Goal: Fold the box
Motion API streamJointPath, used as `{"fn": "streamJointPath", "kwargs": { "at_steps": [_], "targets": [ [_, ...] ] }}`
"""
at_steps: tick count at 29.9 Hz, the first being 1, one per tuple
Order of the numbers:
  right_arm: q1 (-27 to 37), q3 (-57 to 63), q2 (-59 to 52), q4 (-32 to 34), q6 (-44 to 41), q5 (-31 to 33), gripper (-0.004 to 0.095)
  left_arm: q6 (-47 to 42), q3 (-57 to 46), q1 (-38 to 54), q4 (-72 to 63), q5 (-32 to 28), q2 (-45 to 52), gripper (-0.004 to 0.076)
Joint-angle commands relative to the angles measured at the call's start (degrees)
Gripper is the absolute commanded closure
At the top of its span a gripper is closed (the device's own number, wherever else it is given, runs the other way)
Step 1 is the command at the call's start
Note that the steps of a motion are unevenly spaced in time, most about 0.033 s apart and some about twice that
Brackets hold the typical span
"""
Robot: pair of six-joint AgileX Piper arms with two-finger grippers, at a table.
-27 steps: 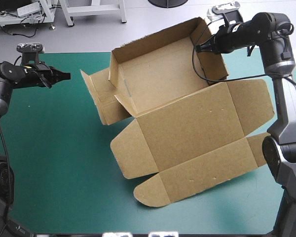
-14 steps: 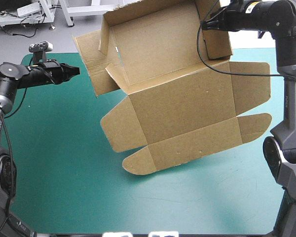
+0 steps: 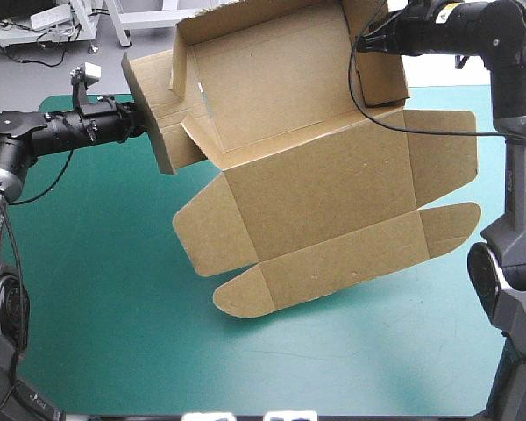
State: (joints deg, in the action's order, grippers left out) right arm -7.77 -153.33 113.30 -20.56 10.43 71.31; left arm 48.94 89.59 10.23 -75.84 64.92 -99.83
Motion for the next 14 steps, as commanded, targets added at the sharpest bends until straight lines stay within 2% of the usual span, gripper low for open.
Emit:
{"fn": "streamJointPath", "kwargs": {
  "at_steps": [1, 3, 6, 11, 14],
  "targets": [
    [0.0, -1.6, -3.0, -1.6, -0.6, 0.2, 0.0931, 1.3, 1.5, 0.0, -9.0, 6.7, 2.9, 0.0729],
    [0.0, -1.6, -3.0, -1.6, -0.6, 0.2, 0.0931, 1.8, 1.5, 0.0, -11.6, 8.8, 2.9, 0.0729],
    [0.0, -1.6, -3.0, -1.6, -0.6, 0.2, 0.0931, 1.8, 1.8, 0.0, -12.8, 8.8, 4.0, 0.0729],
    [0.0, -1.6, -3.0, -1.6, -0.6, 0.2, 0.0931, 1.8, 6.1, 0.0, -5.2, 8.6, 6.5, 0.0727],
    [0.0, -1.6, -3.0, -1.6, -0.4, 0.2, 0.0931, 1.4, 9.5, -0.1, -3.0, 8.6, 7.8, 0.0700]
  ]
}}
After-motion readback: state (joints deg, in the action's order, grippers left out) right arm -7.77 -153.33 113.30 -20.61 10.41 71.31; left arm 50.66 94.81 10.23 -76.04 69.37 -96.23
